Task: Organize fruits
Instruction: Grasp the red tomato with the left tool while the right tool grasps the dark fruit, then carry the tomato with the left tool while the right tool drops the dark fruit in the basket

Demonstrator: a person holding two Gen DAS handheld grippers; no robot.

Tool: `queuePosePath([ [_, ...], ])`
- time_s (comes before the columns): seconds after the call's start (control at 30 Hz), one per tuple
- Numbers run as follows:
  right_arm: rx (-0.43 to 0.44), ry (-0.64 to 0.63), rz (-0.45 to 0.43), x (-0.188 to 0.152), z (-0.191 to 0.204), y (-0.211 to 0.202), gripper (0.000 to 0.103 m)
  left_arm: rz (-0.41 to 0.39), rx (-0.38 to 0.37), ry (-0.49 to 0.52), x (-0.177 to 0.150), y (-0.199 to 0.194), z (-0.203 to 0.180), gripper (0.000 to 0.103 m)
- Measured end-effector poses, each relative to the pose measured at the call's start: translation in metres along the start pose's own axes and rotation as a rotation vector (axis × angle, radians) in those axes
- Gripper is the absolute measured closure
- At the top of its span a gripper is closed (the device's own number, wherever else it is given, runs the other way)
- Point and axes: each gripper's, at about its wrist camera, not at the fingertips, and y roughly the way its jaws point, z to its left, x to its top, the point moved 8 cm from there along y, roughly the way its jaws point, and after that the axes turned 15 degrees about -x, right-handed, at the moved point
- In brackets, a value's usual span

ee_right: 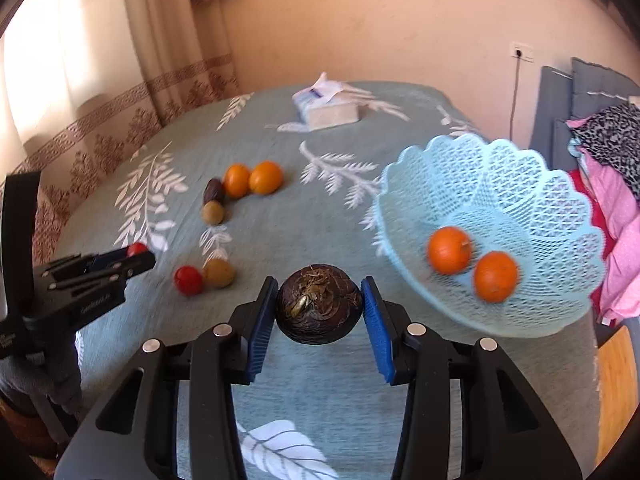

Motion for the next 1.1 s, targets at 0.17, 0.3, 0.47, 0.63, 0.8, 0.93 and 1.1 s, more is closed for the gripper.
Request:
queuePosePath([
  [0.17,-0.053,0.069,-0.033,0.013,-0.033,-0.007,0.059,-0.008,-0.008,0.019,0.006,-0.001,-0.010,0.073],
  [0.3,-0.096,0.115,-0.036,0.016,-0.058,-0.006,0.059,-0.009,-0.014,0.031,0.008,0.000,-0.017,0.073],
  [0.47,-0.150,0.164,-0.023,0.014,-0.087,0.001,0.059,-0.009,-0.025,0.052,0.011,0.001,-0.029,0.073],
  [0.63,-0.196,0.198,-0.015,0.012,-0.109,0.008,0.059,-0.009,-0.039,0.073,0.014,0.003,-0.039,0.073],
  [0.8,-0.224,0.215,-0.009,0.010,-0.120,0.015,0.059,-0.010,-0.054,0.096,0.019,0.005,-0.052,0.073],
  [0.93,-0.233,0.223,-0.003,0.009,-0.125,0.019,0.059,-0.012,-0.066,0.117,0.023,0.007,-0.063,0.073],
  [1.1,-0.246,0.230,-0.026,0.011,-0.129,0.014,0.058,-0.019,-0.092,0.147,0.032,0.010,-0.083,0.073],
])
